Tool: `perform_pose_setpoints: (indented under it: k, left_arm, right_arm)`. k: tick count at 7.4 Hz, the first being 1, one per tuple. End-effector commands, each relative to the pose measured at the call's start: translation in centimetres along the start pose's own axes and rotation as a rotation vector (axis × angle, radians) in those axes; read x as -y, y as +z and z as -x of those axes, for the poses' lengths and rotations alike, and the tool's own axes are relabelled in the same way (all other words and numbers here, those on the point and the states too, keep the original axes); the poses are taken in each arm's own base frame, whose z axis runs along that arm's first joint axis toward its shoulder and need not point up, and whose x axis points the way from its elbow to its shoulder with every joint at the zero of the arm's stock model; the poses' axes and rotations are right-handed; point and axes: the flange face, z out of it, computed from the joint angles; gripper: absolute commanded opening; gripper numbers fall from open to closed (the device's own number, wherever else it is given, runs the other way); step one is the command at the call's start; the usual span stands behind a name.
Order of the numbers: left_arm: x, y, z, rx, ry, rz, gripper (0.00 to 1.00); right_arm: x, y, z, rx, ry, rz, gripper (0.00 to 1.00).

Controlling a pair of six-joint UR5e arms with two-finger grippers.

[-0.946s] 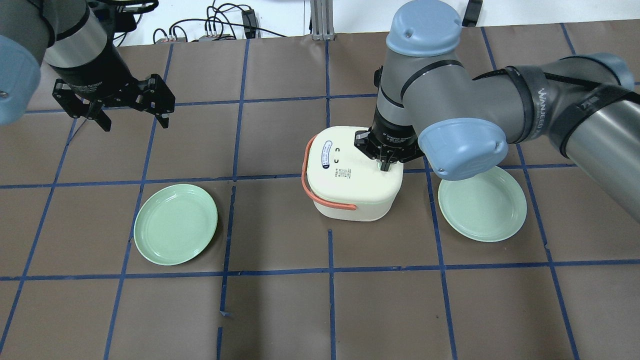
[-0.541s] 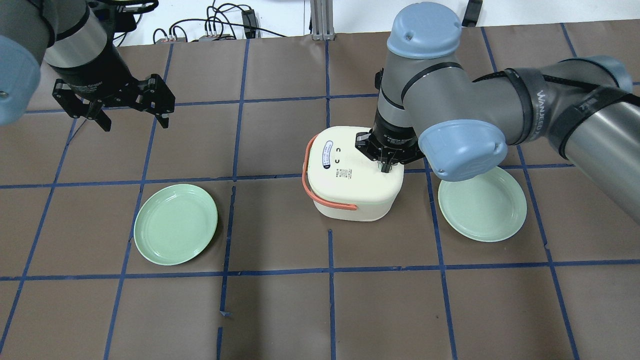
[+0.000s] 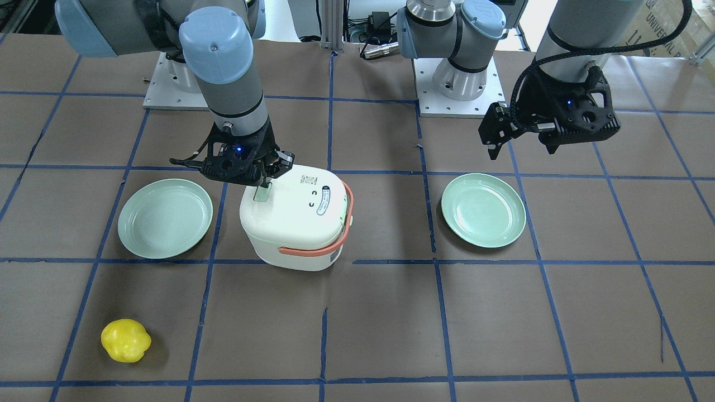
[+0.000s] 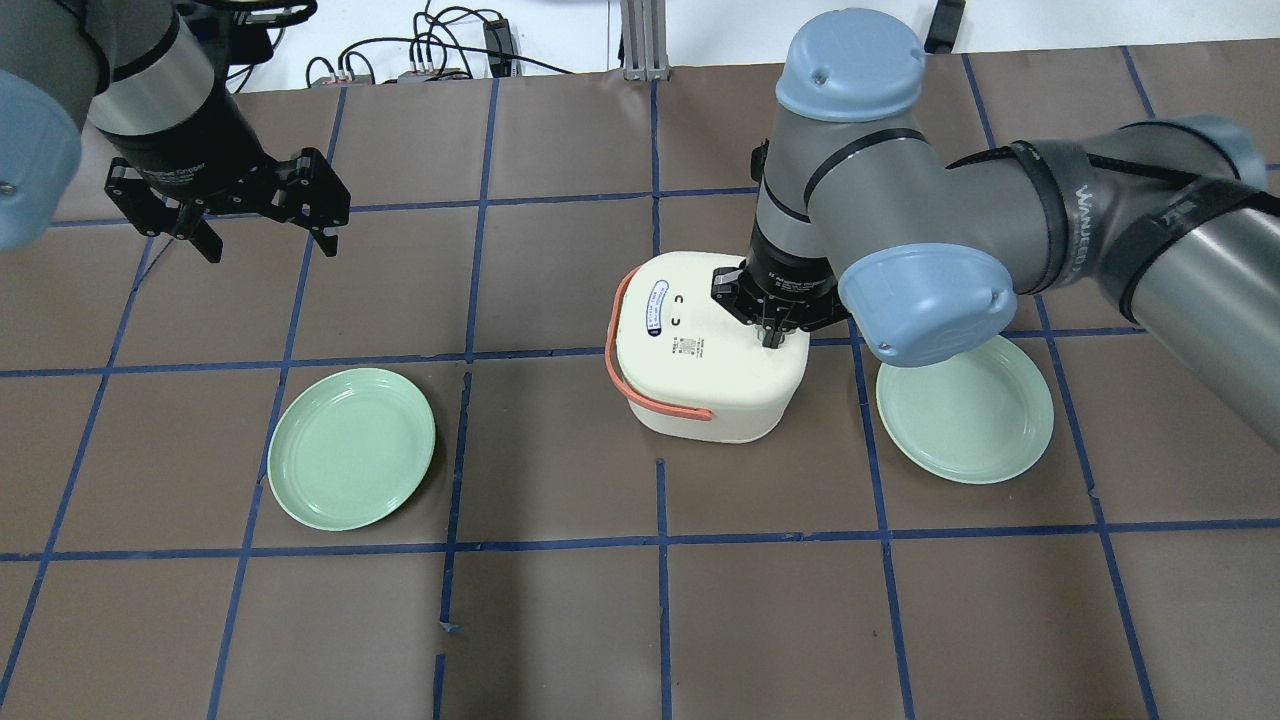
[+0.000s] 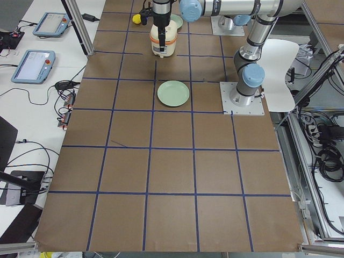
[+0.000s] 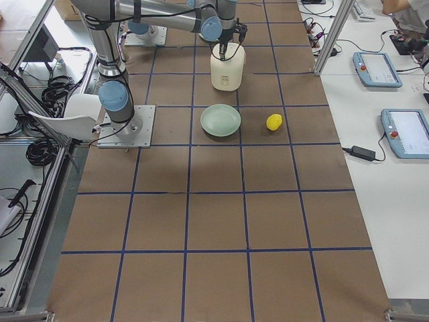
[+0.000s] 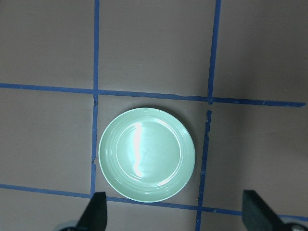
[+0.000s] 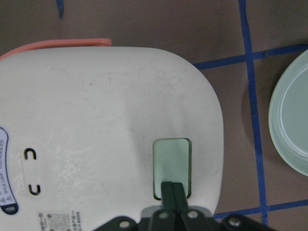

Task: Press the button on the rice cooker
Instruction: 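Press down on the green button with the right gripper fingertips, then lift the right gripper away as the cooker lid pops open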

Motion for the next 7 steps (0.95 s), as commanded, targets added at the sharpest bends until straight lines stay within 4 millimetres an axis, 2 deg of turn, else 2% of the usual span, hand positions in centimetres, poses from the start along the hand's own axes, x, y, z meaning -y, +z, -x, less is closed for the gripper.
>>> perform_pose_setpoints:
  k: [1,3,4,5,6,7]
  left_arm:
    - [0.0,0.0,0.0,0.000,0.000,0.000,1.00]
    - [0.0,0.0,0.0,0.000,0.000,0.000,1.00]
    - [0.0,0.0,0.0,0.000,0.000,0.000,1.00]
    - [0.0,0.0,0.0,0.000,0.000,0.000,1.00]
    - [0.0,0.0,0.0,0.000,0.000,0.000,1.00]
    - [0.0,0.0,0.0,0.000,0.000,0.000,1.00]
  right_arm:
    - [0.1,-0.1,0.0,0.002,0.000,-0.005,0.04]
    - [0.4,-1.6,0.4,0.034,0.002,-0.033,0.07]
    - [0.6,-3.6,0.3,0.045,0.011,-0.030,0.12]
    - [0.8,-6.7,0.4,0.029,0.009,0.002,0.17]
    - [2.3,-10.2,-0.2,0.025,0.022,-0.002,0.23]
    - [3.7,-12.6,-2.3,0.016,0.014,0.016,0.30]
